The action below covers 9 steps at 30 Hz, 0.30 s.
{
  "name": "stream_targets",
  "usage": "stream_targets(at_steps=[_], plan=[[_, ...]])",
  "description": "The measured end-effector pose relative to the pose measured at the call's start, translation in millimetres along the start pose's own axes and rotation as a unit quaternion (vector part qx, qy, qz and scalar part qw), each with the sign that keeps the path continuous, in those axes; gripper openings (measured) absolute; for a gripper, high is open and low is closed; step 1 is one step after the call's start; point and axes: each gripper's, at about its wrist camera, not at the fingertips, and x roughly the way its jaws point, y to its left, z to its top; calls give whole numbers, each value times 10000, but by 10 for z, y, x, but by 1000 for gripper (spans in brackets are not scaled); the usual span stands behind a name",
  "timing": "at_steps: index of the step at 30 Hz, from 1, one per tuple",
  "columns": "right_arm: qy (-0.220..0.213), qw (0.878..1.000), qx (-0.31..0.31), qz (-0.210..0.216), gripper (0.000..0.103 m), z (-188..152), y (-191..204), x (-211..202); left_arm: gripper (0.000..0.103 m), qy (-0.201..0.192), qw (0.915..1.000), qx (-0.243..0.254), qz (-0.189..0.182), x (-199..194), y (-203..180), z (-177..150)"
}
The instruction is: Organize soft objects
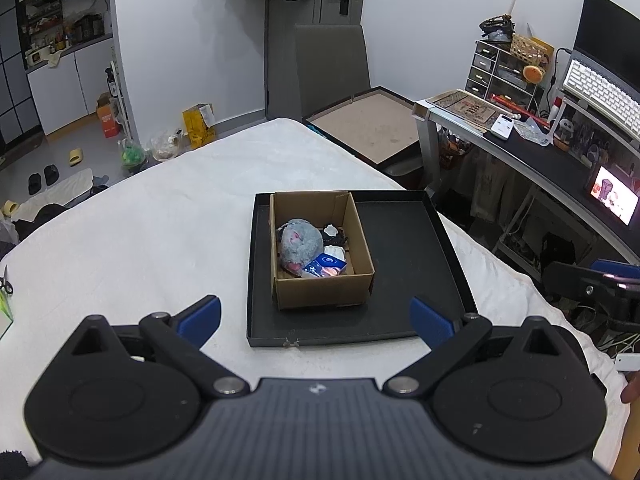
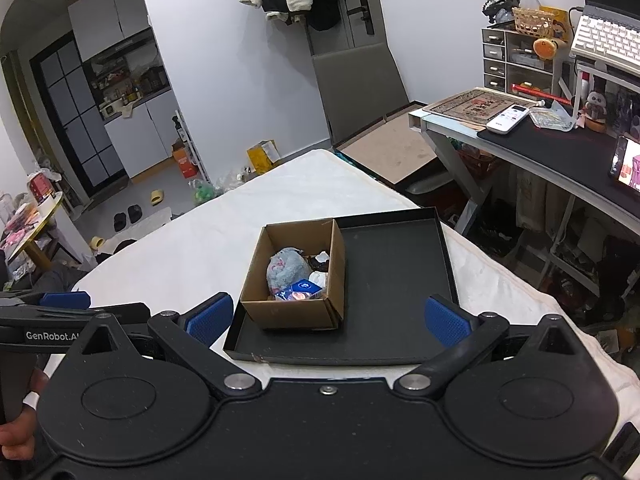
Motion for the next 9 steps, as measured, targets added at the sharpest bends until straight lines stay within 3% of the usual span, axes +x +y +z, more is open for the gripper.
stream_targets(at_steps=[9], plan=[[25,10000,-27,3,103,-14,-11,40,100,-1,10000,57,-20,24,-33,-5]])
